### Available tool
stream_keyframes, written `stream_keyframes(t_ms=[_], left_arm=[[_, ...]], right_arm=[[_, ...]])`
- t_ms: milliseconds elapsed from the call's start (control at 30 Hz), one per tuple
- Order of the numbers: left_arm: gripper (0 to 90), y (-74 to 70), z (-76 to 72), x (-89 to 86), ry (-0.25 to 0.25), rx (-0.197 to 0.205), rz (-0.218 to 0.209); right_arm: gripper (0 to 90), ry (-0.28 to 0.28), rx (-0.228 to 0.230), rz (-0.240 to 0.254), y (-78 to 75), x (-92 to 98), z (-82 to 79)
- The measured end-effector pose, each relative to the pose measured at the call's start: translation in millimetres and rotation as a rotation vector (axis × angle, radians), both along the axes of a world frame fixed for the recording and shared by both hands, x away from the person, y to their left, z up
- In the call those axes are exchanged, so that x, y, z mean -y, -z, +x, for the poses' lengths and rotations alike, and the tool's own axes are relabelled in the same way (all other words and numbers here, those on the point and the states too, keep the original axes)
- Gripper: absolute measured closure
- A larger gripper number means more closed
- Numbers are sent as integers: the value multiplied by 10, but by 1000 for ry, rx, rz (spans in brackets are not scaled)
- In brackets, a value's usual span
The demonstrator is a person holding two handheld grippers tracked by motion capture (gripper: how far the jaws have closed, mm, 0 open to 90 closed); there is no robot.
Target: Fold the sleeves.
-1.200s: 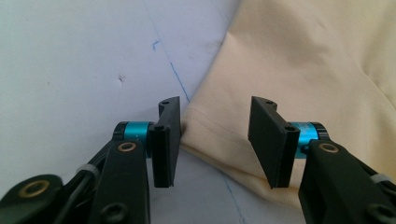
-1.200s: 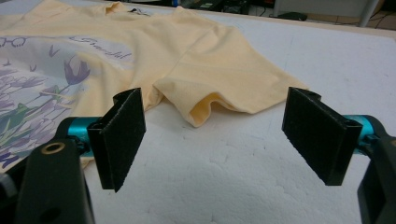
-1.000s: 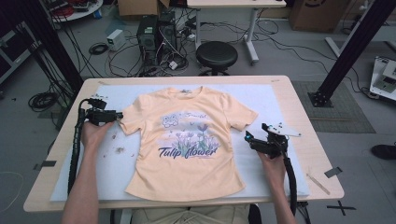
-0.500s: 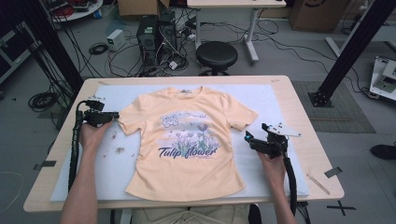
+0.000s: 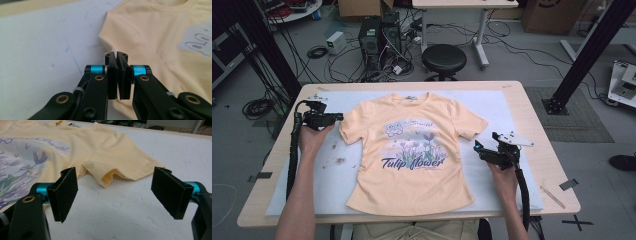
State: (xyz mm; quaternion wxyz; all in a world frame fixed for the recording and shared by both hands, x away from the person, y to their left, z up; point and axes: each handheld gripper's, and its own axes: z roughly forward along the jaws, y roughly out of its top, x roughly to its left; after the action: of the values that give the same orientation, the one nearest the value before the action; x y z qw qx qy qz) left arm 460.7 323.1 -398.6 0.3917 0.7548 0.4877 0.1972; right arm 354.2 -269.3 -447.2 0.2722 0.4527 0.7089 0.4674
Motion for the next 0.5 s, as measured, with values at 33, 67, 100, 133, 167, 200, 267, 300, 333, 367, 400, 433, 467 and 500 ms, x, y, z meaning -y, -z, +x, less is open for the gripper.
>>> stream_keyframes(t_ms=[33,67,100,133,167,200,267,300,333,367,400,433,467,500], left_arm=[[873,0,0,0,0,0,0],[873,-26,9,32,10,-12,-7],[873,-76,22,117,17,-22,1],[873,-76,22,117,17,-22,1],[873,-95,30,166,27,-19,2],[873,-118,39,217,41,-20,0],[874,-146,78,336,66,-18,-14],[873,-146,78,336,66,-18,-14],[874,-145,95,379,58,-26,-24],[874,-143,113,422,58,-28,-21],[874,-143,130,464,65,-36,-18],[874,-142,146,514,72,-41,-21],[874,-140,181,614,86,-50,-16],[874,-140,181,614,86,-50,-16]], right_arm=[[219,0,0,0,0,0,0],[219,0,-1,1,0,0,0],[219,0,0,0,0,0,0],[219,0,0,0,0,0,0],[219,0,-1,-1,0,0,1],[219,1,-1,0,0,-1,0],[220,1,0,-3,0,-1,1],[220,1,0,-3,0,-1,1],[219,0,4,-6,-1,0,2],[219,0,4,-6,-1,0,2],[219,0,4,-7,0,-2,3],[219,0,4,-7,0,-2,2],[219,1,2,-7,-1,-2,1],[219,1,2,-7,-1,-2,1]])
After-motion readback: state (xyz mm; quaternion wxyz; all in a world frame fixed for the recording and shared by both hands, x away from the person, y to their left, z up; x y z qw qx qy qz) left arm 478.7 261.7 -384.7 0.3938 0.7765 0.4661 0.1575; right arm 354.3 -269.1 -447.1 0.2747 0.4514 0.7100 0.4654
